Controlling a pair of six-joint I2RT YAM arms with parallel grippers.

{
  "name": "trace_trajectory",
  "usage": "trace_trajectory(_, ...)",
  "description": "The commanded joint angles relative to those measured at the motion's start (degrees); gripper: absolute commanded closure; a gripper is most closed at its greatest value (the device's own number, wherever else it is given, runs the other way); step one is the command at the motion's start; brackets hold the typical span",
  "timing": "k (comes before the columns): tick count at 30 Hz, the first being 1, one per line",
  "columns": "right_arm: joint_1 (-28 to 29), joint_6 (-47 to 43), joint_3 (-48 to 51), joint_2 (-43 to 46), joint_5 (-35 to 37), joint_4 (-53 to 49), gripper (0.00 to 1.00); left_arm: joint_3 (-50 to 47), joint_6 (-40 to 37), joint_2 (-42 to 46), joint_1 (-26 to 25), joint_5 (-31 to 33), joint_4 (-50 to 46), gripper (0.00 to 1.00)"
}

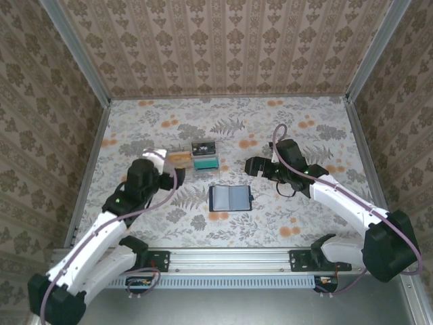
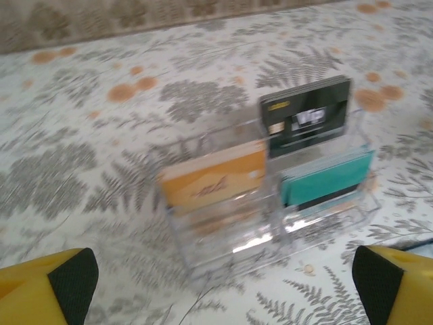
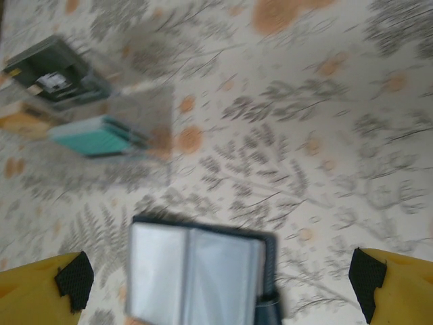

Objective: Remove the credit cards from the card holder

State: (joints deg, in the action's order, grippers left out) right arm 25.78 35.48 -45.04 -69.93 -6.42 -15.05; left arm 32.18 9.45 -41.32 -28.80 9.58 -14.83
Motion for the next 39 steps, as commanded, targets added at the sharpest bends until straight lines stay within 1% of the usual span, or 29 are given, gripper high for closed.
trace_trajectory(1, 0.24, -1.43, -1.89, -0.12, 13.31, -3.88, 0.00, -3.78, 7.86, 5.65, 1.89, 7.15, -4.30, 0.00)
trace_trajectory(3, 0.24, -1.97, -1.57, 0.23, 18.68, -4.03, 0.00, -5.37, 8.98, 7.78, 2.28, 9.89, -6.47, 0.00)
trace_trajectory(4, 0.24, -2.45, -1.06, 0.55, 21.82, -3.59, 0.00, -5.95, 9.67, 8.34, 4.42, 11.66, -7.37, 0.00)
trace_trajectory(6, 0.24, -4.05, 0.54, 1.42, 27.39, -1.48, 0.00, -6.97, 11.17, 8.17, 6.55, 14.52, -7.37, 0.00)
trace_trajectory(8, 0.24, -6.84, 2.21, 2.23, 32.77, 1.18, 0.00, -8.04, 9.74, 6.39, 10.01, 12.78, -4.95, 0.00)
trace_trajectory(10, 0.09, -10.51, 3.26, 2.22, 38.37, 3.43, 0.00, -7.34, 8.82, 2.42, 15.18, 8.84, -2.63, 0.00)
trace_trajectory(12, -0.18, -13.36, 3.38, 1.46, 43.33, 4.70, 0.00, -6.14, 9.72, -2.67, 20.04, 7.10, -0.76, 0.00)
trace_trajectory(14, -0.77, -18.71, 3.37, 0.42, 46.06, 6.62, 0.00, -4.31, 10.43, -7.94, 24.91, 4.30, 1.38, 0.00)
trace_trajectory(16, -2.11, -22.82, 3.88, -1.21, 47.94, 9.39, 0.00, -2.17, 8.42, -13.43, 27.45, 3.53, 4.23, 0.00)
trace_trajectory(18, -4.33, -24.22, 4.65, -2.63, 47.75, 12.27, 0.00, -0.02, 4.25, -18.67, 28.00, 4.77, 7.00, 0.00)
trace_trajectory(21, -7.72, -28.03, 5.74, -4.99, 45.51, 18.03, 0.00, 2.87, 2.66, -27.44, 29.45, 6.81, 10.40, 0.00)
trace_trajectory(24, -11.21, -31.54, 8.00, -8.27, 42.74, 26.29, 0.00, 2.53, 1.68, -33.48, 30.15, 7.57, 17.52, 0.00)
trace_trajectory(26, -13.51, -33.14, 9.35, -11.38, 40.44, 32.18, 0.00, 1.07, -0.68, -36.61, 30.21, 6.86, 24.61, 0.00)
trace_trajectory(27, -14.45, -33.76, 10.29, -12.38, 39.07, 35.10, 0.00, 0.96, -1.43, -37.73, 30.46, 6.90, 27.38, 0.00)
trace_trajectory(28, -15.58, -34.12, 11.33, -13.36, 37.27, 38.26, 0.00, 1.46, -1.98, -38.47, 30.56, 6.80, 27.73, 0.00)
trace_trajectory(30, -17.55, -33.95, 11.49, -14.22, 33.91, 40.92, 0.00, -0.42, -4.46, -39.07, 30.38, 5.79, 34.97, 0.00)
trace_trajectory(32, -19.63, -33.19, 13.11, -14.84, 28.92, 46.54, 0.00, -1.42, -6.33, -40.19, 30.50, 4.44, 41.44, 0.00)
trace_trajectory(34, -21.91, -32.57, 14.20, -16.75, 22.68, 50.60, 0.00, 0.00, -6.31, -41.44, 30.93, 2.58, 40.25, 0.00)
trace_trajectory(36, -22.37, -32.47, 14.23, -16.23, 21.42, 49.80, 0.00, -0.24, -7.22, -41.37, 30.82, -0.05, 41.10, 0.00)
trace_trajectory(39, -22.44, -33.10, 17.95, -15.46, 19.14, 55.87, 0.00, -4.51, -7.34, -39.36, 30.56, -3.30, 47.67, 0.00)
